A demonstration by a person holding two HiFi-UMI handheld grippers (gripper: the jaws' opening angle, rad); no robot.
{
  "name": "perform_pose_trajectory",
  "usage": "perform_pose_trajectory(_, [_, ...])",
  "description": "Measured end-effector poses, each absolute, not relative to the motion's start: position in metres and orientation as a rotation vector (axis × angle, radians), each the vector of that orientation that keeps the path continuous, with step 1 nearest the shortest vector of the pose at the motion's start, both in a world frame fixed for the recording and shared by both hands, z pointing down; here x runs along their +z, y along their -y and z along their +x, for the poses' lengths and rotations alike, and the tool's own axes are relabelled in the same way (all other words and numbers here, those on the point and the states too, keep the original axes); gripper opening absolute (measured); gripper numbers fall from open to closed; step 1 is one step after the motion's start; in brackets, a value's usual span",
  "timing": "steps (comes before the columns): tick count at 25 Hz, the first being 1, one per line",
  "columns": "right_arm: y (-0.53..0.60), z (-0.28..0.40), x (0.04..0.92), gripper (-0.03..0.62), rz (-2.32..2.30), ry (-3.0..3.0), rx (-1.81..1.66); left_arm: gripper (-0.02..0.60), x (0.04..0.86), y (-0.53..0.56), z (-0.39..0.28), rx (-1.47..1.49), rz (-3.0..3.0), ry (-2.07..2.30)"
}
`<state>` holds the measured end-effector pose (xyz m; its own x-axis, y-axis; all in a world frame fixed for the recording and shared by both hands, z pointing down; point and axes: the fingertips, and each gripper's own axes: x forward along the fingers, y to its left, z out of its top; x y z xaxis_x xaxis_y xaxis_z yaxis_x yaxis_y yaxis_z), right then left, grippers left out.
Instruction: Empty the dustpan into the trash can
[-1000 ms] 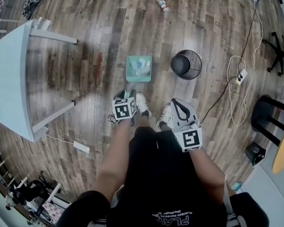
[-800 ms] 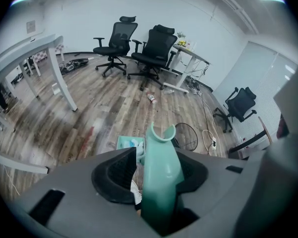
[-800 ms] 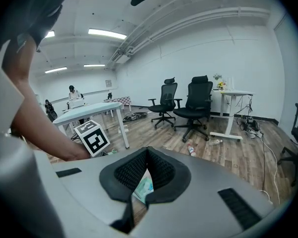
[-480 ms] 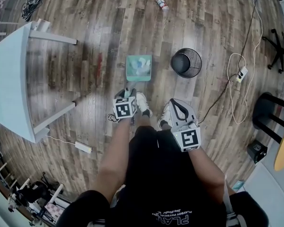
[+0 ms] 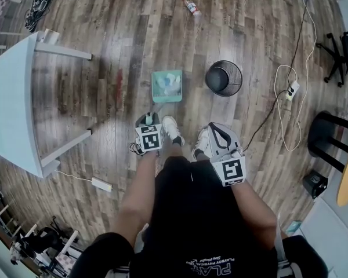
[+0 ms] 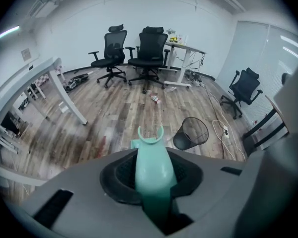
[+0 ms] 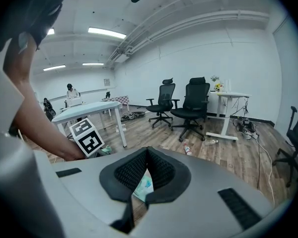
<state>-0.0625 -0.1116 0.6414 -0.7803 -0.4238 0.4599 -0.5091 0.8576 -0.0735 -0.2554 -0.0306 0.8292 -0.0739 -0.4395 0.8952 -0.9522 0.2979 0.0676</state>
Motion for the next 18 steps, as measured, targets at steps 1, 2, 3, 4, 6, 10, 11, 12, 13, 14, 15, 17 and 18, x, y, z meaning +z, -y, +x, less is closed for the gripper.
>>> perform_pose_trajectory(1, [0.112, -0.059, 0.642, 0.017, 0.691, 2.594, 0.269, 0.097, 0.826, 0.03, -0.256, 0.718, 1.286, 1.674])
perform_pose_trajectory(2, [0.112, -0.056, 0.643, 0.017, 0.693, 2.589, 0.271, 0.097, 0.823, 0.029, -0.256, 0.717, 1.292, 1.678])
perform_pose_trajectory(3, [0.111, -0.054, 0.644, 0.015, 0.692, 2.581, 0.274, 0.097, 0.819, 0.028, -0.255, 0.718, 1.301, 1.683])
perform_pose_trajectory(4, [0.11, -0.052, 0.644, 0.017, 0.689, 2.572, 0.278, 0.097, 0.814, 0.028, -0.254, 0.722, 1.312, 1.689])
perform_pose_trajectory(6, [0.108, -0.051, 0.642, 0.017, 0.686, 2.569, 0.281, 0.097, 0.802, 0.027, -0.251, 0.739, 1.342, 1.704])
perform_pose_trajectory(10, [0.107, -0.049, 0.634, 0.017, 0.693, 2.597, 0.271, 0.097, 0.777, 0.026, -0.243, 0.776, 1.395, 1.734])
perform_pose_trajectory(11, [0.106, -0.048, 0.631, 0.017, 0.695, 2.604, 0.266, 0.097, 0.771, 0.024, -0.241, 0.78, 1.405, 1.739])
perform_pose_trajectory(12, [0.106, -0.046, 0.629, 0.017, 0.697, 2.611, 0.26, 0.097, 0.765, 0.023, -0.239, 0.782, 1.417, 1.745])
perform_pose_trajectory(13, [0.106, -0.044, 0.626, 0.017, 0.699, 2.618, 0.254, 0.097, 0.758, 0.022, -0.238, 0.783, 1.432, 1.754])
perform_pose_trajectory(14, [0.106, -0.042, 0.623, 0.017, 0.702, 2.626, 0.248, 0.097, 0.751, 0.021, -0.236, 0.785, 1.448, 1.768])
perform_pose_trajectory(15, [0.105, -0.038, 0.619, 0.017, 0.705, 2.635, 0.242, 0.097, 0.744, 0.021, -0.234, 0.789, 1.464, 1.781])
perform_pose_trajectory(17, [0.104, -0.03, 0.613, 0.017, 0.71, 2.651, 0.228, 0.097, 0.728, 0.018, -0.226, 0.806, 1.492, 1.798])
perform_pose_trajectory(18, [0.103, -0.025, 0.61, 0.015, 0.713, 2.659, 0.221, 0.097, 0.72, 0.016, -0.222, 0.818, 1.508, 1.804])
